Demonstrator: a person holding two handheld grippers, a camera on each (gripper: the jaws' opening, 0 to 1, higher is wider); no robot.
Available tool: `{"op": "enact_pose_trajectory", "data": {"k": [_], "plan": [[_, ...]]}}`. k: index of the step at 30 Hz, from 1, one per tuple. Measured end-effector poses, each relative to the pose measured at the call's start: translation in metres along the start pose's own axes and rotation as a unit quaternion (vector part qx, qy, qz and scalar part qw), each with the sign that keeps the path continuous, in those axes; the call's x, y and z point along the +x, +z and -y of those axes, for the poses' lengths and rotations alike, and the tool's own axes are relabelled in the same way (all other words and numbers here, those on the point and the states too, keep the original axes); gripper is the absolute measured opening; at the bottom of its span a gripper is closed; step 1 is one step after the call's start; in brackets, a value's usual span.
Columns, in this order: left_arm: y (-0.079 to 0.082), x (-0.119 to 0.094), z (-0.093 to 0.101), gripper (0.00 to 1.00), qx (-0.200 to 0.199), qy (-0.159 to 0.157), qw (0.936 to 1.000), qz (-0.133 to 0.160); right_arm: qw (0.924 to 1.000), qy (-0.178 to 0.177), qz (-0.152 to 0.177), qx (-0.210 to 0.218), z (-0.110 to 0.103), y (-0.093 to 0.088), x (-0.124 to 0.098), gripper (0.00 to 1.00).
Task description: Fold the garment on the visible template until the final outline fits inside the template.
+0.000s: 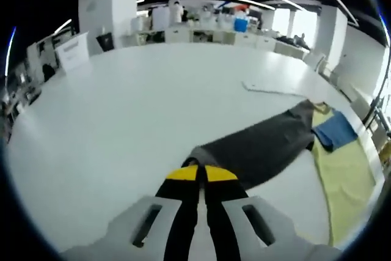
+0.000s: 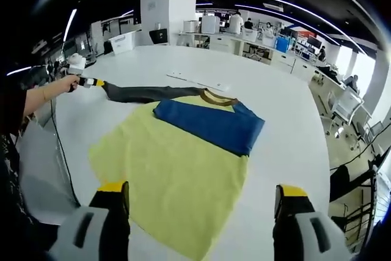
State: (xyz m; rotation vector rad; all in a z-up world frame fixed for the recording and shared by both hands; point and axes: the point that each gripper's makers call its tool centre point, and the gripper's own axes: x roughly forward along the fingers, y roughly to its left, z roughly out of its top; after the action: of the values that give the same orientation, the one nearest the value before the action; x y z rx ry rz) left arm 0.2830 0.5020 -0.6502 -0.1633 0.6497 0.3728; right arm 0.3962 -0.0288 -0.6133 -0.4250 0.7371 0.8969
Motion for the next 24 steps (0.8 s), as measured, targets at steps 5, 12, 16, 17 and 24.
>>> {"op": "enact_pose_trajectory", "data": {"k": [5,12,16,17,24], "plan": [[0.021,0.003,0.019,0.00,0.002,-0.026,0.9996,0.014,1.0000,-0.001,-0.004,-0.002,-0.001,-0.003,-0.001,0.99],[0.044,0.007,0.044,0.00,0.028,-0.050,0.9979,0.030,1.0000,0.002,-0.001,0.000,-0.002,-0.005,-0.003,0.99],[0.055,0.009,0.058,0.00,0.031,-0.065,0.9968,0.035,1.0000,0.001,0.002,0.003,-0.001,-0.006,-0.004,0.99],[0.057,0.009,0.061,0.00,0.031,-0.068,0.9965,0.037,1.0000,0.001,0.002,0.004,-0.001,-0.006,-0.004,0.99],[0.078,0.012,0.090,0.00,0.056,-0.098,0.9925,0.048,1.0000,0.005,0.005,0.005,-0.003,-0.008,-0.003,0.99]]}}
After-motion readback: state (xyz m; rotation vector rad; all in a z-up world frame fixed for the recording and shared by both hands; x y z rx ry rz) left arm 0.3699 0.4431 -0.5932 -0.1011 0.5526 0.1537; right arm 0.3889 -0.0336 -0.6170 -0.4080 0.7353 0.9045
